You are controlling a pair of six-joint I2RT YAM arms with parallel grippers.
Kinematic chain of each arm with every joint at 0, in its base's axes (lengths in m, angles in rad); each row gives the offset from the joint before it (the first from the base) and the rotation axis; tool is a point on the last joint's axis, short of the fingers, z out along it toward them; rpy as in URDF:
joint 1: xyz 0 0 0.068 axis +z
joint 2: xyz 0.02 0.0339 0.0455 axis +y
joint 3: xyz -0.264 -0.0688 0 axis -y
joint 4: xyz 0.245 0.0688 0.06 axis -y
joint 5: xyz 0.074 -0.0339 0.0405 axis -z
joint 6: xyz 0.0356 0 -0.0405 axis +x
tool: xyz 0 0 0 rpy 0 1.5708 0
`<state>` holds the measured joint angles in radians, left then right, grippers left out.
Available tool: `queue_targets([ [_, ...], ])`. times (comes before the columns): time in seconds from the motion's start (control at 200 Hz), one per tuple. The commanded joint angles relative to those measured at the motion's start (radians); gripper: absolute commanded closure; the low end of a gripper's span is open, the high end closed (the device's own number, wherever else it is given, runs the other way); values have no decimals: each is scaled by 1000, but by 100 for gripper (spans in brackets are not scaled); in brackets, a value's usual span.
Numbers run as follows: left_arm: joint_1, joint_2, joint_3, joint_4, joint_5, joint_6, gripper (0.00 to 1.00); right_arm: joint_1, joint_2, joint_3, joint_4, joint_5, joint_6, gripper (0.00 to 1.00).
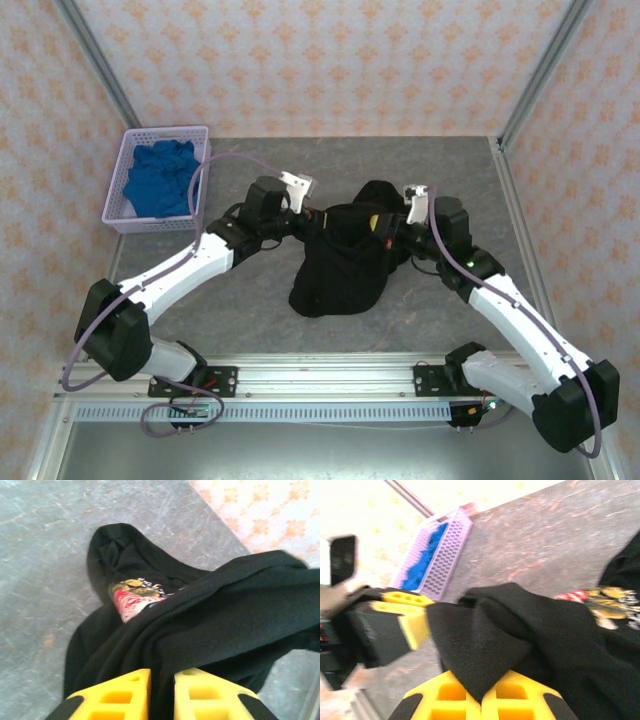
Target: Fold the inside-out t-shirt
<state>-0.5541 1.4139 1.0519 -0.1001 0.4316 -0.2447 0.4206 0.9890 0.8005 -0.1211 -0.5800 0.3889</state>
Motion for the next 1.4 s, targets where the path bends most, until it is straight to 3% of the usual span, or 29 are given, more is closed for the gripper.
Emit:
queue_targets([
  [0.0, -4, -46, -36, 2, -96, -4, 63, -26, 34, 3, 182, -179, 188, 100],
  [0.145, -99, -159, -113, -32, -175, 52, 48, -41, 79, -3, 268, -198, 272, 100],
  [0.295, -203, -131, -105, -69, -222, 56, 45, -46, 95, -6, 291, -199, 291, 100],
  [0.495, -219, 6, -24, -65, -320, 61, 48, -63, 94, -10, 279, -227, 289, 100],
  [0.65, -217, 124, 77, -60, -297, 97, 48, -83, 97, 7, 276, -297, 298, 100],
  [0.746, -207, 187, 124, -41, -280, 98, 62, -93, 94, 40, 216, -339, 259, 100],
  [0.856, -165, 197, 139, 11, -171, 69, 93, -123, 66, 89, 71, -330, 166, 100],
  [0.896, -147, 179, 129, 42, -107, 52, 100, -138, 56, 106, 14, -306, 134, 100],
  [0.991, -105, 108, 81, 113, 78, 19, 100, -144, 41, 175, -185, -169, -2, 100],
  [1.071, -81, 38, 48, 141, 219, 9, 100, -143, 26, 205, -244, -97, -69, 100],
  [1.306, -21, -135, -17, 216, 460, -59, 100, -143, 24, 228, -156, -207, -78, 100],
  [1.391, -2, -168, -26, 242, 543, -81, 100, -144, 47, 257, -213, -173, -91, 100],
])
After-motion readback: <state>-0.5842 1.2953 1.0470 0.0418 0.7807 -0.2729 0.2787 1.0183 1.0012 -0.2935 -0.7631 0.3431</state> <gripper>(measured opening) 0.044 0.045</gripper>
